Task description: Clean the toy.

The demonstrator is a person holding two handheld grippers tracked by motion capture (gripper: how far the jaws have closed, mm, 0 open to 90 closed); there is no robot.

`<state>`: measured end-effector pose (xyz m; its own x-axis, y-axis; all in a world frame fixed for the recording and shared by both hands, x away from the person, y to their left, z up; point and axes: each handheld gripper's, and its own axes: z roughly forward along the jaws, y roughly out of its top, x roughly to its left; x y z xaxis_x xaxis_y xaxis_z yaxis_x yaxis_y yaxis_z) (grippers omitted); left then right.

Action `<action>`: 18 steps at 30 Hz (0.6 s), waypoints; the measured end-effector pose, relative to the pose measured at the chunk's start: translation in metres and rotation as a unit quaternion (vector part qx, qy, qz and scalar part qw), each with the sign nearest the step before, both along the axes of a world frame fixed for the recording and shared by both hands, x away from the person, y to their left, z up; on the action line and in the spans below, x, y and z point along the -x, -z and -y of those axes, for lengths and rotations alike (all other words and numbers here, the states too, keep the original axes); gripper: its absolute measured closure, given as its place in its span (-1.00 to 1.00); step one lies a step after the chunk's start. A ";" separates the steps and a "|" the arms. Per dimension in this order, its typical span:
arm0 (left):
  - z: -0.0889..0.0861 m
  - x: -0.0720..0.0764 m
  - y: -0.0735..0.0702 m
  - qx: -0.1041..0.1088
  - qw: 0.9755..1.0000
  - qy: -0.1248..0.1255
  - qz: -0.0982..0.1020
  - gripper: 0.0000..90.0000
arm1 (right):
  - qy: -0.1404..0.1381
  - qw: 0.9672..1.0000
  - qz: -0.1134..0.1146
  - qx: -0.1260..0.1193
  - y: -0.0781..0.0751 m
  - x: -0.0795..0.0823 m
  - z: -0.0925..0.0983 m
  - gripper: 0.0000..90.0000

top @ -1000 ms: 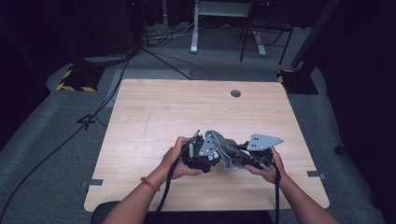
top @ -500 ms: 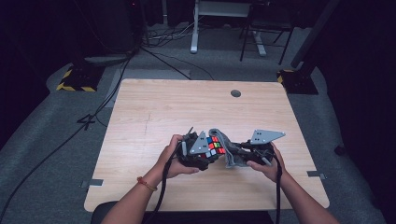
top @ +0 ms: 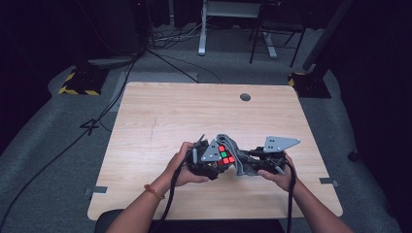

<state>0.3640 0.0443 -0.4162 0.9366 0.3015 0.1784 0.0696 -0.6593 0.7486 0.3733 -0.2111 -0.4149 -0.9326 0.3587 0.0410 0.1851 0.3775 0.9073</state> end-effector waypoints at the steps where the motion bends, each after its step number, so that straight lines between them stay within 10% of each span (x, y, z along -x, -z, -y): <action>1: 0.000 0.000 0.001 -0.004 1.000 0.002 -0.001 -0.27 | -0.003 1.000 0.003 -0.002 -0.001 0.001 0.000 0.73; 18: 0.002 -0.001 0.002 0.012 1.000 0.001 -0.004 -0.27 | 0.008 1.000 0.001 0.018 0.001 0.001 -0.004 0.73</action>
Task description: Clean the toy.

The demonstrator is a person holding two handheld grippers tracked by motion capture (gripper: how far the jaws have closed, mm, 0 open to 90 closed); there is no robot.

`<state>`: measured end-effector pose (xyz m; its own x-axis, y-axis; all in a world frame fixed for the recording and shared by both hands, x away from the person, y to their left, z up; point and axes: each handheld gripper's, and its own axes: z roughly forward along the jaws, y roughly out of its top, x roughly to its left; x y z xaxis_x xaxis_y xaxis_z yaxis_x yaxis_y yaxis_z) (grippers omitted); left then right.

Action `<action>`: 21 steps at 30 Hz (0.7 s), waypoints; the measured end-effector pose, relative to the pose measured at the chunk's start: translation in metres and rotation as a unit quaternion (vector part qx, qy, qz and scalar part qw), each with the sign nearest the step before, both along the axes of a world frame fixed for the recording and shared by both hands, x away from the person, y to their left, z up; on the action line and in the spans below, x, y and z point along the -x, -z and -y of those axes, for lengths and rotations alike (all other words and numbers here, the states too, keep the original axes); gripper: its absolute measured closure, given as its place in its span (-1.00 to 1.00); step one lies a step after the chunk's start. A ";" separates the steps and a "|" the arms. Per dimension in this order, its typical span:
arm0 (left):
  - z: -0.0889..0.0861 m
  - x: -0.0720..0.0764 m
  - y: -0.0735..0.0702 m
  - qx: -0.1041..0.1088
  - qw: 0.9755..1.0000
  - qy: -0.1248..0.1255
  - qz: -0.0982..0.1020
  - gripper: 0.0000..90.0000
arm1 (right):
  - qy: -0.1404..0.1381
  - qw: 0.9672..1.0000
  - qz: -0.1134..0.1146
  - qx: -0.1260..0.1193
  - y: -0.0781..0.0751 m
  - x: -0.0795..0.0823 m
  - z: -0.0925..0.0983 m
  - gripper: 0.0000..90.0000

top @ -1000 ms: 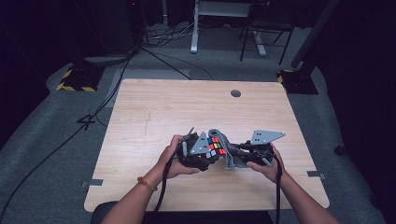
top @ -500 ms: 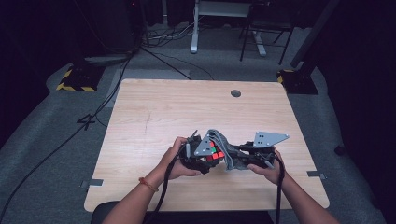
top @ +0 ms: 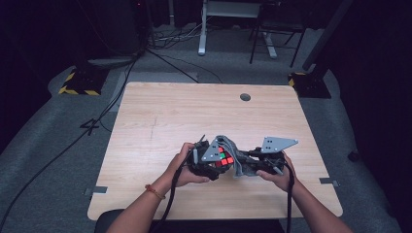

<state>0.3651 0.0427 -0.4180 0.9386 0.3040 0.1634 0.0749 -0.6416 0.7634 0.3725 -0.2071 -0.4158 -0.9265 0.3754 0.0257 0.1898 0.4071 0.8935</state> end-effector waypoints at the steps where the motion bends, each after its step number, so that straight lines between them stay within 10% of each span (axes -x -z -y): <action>1: 0.000 -0.001 0.000 0.005 1.000 -0.003 -0.002 -0.27 | 0.001 1.000 0.000 0.000 0.000 -0.001 0.000 0.73; 15: -0.002 -0.007 0.006 0.013 0.999 0.004 -0.041 -0.29 | -0.006 1.000 -0.004 -0.006 0.002 0.001 0.000 0.75; 21: 0.000 -0.005 0.006 0.013 1.000 0.001 -0.021 -0.29 | -0.009 1.000 -0.005 -0.009 0.004 -0.001 0.001 0.74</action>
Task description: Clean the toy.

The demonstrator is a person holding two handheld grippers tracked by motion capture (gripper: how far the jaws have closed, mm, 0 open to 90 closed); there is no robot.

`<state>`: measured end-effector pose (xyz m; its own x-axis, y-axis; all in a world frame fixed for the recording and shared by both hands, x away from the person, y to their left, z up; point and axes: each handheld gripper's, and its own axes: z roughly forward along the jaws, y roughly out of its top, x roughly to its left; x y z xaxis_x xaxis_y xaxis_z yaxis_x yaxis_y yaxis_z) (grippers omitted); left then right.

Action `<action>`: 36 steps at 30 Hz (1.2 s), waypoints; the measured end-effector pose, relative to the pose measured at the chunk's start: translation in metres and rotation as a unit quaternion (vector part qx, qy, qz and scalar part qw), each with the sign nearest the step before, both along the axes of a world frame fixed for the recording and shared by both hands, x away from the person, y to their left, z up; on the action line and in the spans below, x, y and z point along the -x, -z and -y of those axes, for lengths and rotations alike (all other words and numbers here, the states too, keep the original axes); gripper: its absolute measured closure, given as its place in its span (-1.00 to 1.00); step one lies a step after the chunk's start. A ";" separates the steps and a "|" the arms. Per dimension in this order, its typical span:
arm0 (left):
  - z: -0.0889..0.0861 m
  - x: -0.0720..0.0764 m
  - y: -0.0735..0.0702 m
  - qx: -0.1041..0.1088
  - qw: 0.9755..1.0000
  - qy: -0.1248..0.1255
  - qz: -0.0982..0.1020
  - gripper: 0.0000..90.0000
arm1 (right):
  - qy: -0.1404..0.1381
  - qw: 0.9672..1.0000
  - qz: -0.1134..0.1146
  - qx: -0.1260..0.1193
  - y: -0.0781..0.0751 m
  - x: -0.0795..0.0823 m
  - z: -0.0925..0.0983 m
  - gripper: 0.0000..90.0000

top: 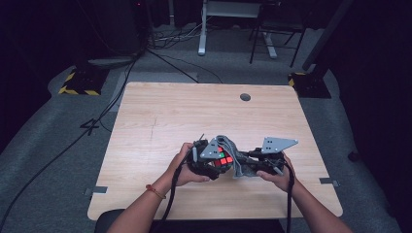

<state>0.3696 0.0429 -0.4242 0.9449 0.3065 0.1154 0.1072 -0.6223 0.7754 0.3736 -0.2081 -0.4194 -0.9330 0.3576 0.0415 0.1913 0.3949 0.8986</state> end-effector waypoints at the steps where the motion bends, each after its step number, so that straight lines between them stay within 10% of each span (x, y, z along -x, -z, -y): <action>1: 0.000 0.001 0.000 0.000 1.000 0.001 0.005 -0.28 | 0.001 1.000 -0.002 0.001 0.001 -0.001 0.000 0.74; 15: 0.001 -0.006 0.006 0.027 0.999 0.010 -0.039 -0.30 | -0.001 1.000 -0.005 -0.004 0.004 0.000 0.000 0.74; 36: 0.005 0.001 0.001 -0.009 1.000 0.016 -0.003 -0.27 | 0.005 1.000 0.001 0.005 0.005 0.001 -0.001 0.74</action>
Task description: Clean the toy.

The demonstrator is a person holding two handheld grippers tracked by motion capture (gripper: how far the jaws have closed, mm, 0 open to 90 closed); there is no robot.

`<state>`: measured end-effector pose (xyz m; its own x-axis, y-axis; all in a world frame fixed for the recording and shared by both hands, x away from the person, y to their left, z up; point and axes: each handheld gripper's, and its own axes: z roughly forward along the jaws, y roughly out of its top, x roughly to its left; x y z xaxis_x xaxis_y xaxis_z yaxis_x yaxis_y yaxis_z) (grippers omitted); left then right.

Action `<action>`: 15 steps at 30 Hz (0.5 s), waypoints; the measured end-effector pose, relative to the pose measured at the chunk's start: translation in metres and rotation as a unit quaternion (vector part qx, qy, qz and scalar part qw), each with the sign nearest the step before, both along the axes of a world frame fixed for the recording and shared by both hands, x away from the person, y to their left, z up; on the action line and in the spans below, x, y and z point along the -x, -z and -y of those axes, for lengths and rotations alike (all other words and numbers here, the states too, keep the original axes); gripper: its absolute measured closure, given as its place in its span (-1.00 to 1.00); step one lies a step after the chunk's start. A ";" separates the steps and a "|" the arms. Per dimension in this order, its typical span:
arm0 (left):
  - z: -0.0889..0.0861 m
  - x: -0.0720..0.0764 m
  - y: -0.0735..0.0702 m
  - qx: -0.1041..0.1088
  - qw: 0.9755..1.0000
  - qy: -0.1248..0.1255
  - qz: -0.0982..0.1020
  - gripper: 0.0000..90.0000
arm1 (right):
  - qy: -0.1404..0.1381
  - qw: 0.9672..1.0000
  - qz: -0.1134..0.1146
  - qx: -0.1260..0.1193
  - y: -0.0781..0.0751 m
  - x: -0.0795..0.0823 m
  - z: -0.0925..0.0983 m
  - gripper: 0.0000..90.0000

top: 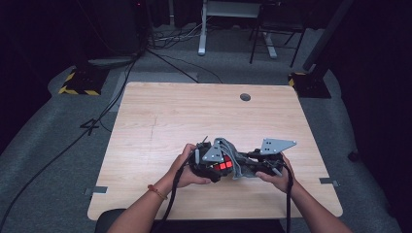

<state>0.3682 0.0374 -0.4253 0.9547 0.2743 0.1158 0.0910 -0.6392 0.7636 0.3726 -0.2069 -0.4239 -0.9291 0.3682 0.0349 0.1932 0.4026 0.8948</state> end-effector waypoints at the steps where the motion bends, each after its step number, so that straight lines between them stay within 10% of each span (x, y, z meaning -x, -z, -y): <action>1: 0.000 -0.001 0.000 -0.003 1.000 -0.007 0.000 -0.27 | -0.001 1.000 0.000 -0.004 -0.001 0.001 0.000 0.74; 15: 0.010 0.002 0.005 -0.045 0.999 -0.003 0.016 -0.26 | -0.011 1.000 0.012 0.002 -0.005 0.007 -0.006 0.74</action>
<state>0.3661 0.0279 -0.4302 0.9483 0.2679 0.1700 0.0724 -0.7045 0.7060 0.3653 -0.2008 -0.4191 -0.9377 0.3473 0.0120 0.1633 0.4097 0.8975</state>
